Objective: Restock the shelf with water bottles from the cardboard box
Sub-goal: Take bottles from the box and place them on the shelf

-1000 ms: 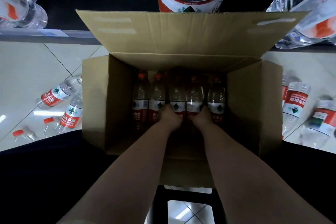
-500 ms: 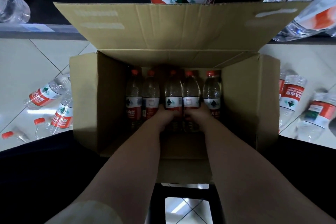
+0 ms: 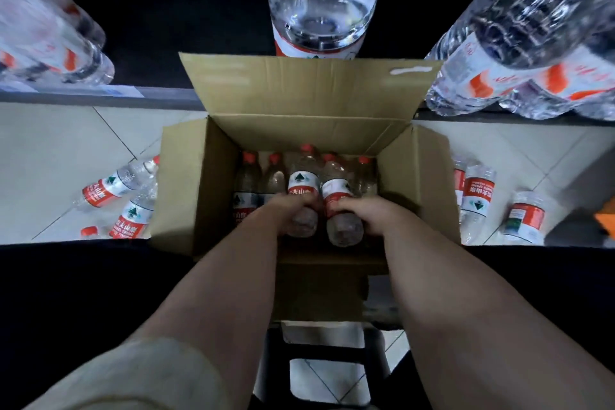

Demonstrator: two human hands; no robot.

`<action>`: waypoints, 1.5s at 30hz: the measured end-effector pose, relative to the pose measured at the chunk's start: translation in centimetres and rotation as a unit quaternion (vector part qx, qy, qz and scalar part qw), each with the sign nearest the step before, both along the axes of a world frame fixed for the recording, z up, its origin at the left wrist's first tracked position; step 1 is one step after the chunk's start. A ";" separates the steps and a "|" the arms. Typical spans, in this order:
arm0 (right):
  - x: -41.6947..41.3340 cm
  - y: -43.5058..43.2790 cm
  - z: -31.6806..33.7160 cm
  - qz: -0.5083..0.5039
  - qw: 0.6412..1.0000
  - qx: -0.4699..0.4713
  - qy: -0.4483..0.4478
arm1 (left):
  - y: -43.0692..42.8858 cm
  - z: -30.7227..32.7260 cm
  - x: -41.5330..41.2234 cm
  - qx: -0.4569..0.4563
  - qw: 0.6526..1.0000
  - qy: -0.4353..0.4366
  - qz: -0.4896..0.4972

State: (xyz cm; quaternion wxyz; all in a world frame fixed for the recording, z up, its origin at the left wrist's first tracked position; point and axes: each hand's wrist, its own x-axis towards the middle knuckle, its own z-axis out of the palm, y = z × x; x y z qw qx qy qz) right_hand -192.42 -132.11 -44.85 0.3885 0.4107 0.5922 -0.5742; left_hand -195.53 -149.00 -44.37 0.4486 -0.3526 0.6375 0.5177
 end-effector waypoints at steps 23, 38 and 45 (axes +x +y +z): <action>2.4 -1.4 31.6 -0.060 0.888 0.120 0.440 | 0.8 30.7 3.5 0.115 0.880 0.447 0.112; -9.5 0.3 40.5 -0.105 0.851 0.152 0.492 | 1.4 39.7 -8.8 0.151 0.867 0.469 0.071; -17.7 1.3 41.5 -0.094 0.788 0.241 0.558 | 1.8 41.0 -18.5 0.163 0.852 0.487 0.096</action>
